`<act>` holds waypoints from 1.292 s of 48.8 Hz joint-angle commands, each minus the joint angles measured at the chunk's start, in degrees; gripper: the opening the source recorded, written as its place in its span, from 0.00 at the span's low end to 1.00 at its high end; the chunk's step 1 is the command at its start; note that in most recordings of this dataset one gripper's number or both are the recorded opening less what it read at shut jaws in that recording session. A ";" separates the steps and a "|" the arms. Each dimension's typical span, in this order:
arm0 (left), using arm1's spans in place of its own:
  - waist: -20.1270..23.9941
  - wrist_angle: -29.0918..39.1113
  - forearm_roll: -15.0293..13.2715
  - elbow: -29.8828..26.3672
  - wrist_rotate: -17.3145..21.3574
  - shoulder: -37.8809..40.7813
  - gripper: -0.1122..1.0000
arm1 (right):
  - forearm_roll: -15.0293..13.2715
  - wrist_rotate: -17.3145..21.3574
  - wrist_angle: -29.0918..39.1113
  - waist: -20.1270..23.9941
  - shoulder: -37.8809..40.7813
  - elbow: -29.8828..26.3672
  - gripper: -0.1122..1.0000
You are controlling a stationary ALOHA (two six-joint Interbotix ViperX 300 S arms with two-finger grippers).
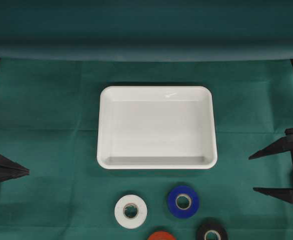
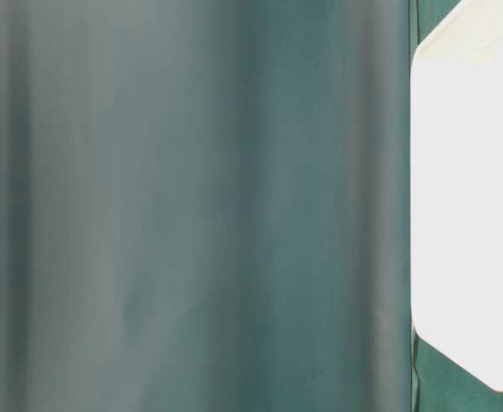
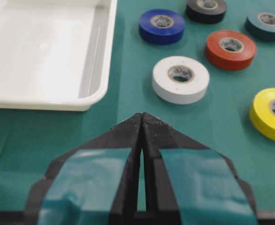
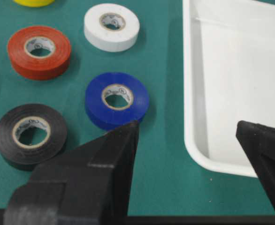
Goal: Put the tape into the white case with the right arm.
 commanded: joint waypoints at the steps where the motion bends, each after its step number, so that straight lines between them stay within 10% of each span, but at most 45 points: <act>1: 0.09 -0.26 0.00 -1.05 0.09 0.88 0.10 | 0.09 0.00 -0.18 0.18 0.44 -1.67 0.69; 63: 0.53 -0.35 0.00 -0.35 0.00 0.88 0.10 | -0.53 -0.35 -8.79 8.17 21.62 -10.20 0.69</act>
